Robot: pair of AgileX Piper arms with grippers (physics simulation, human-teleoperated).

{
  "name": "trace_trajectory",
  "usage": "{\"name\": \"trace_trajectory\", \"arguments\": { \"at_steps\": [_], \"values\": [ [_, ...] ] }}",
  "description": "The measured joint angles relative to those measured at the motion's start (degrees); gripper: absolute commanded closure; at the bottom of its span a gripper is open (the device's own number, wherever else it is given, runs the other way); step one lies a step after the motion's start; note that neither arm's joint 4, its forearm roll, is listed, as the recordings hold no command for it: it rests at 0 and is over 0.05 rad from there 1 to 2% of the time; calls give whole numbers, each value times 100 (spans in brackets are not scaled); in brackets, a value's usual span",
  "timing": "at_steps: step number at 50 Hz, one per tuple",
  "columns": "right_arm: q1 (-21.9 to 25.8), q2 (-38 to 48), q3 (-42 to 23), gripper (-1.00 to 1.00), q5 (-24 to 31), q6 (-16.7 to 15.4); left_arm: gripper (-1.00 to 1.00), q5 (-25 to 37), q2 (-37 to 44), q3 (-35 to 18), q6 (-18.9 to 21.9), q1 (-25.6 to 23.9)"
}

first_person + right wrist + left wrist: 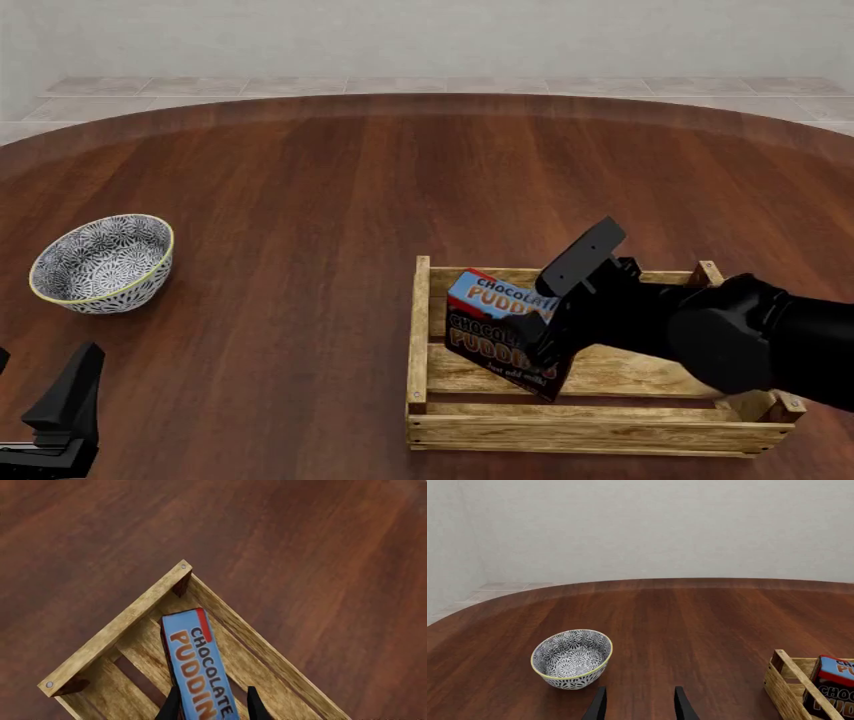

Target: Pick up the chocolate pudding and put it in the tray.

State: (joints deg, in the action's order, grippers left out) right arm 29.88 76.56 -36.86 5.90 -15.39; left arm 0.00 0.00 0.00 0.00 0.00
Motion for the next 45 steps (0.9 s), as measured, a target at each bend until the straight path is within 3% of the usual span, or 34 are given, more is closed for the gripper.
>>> {"name": "trace_trajectory", "arguments": {
  "at_steps": [45],
  "values": [
    [-230,-1300,-550,-100,1355,-419,-100,0,0,0,0,0]
  ]
}}
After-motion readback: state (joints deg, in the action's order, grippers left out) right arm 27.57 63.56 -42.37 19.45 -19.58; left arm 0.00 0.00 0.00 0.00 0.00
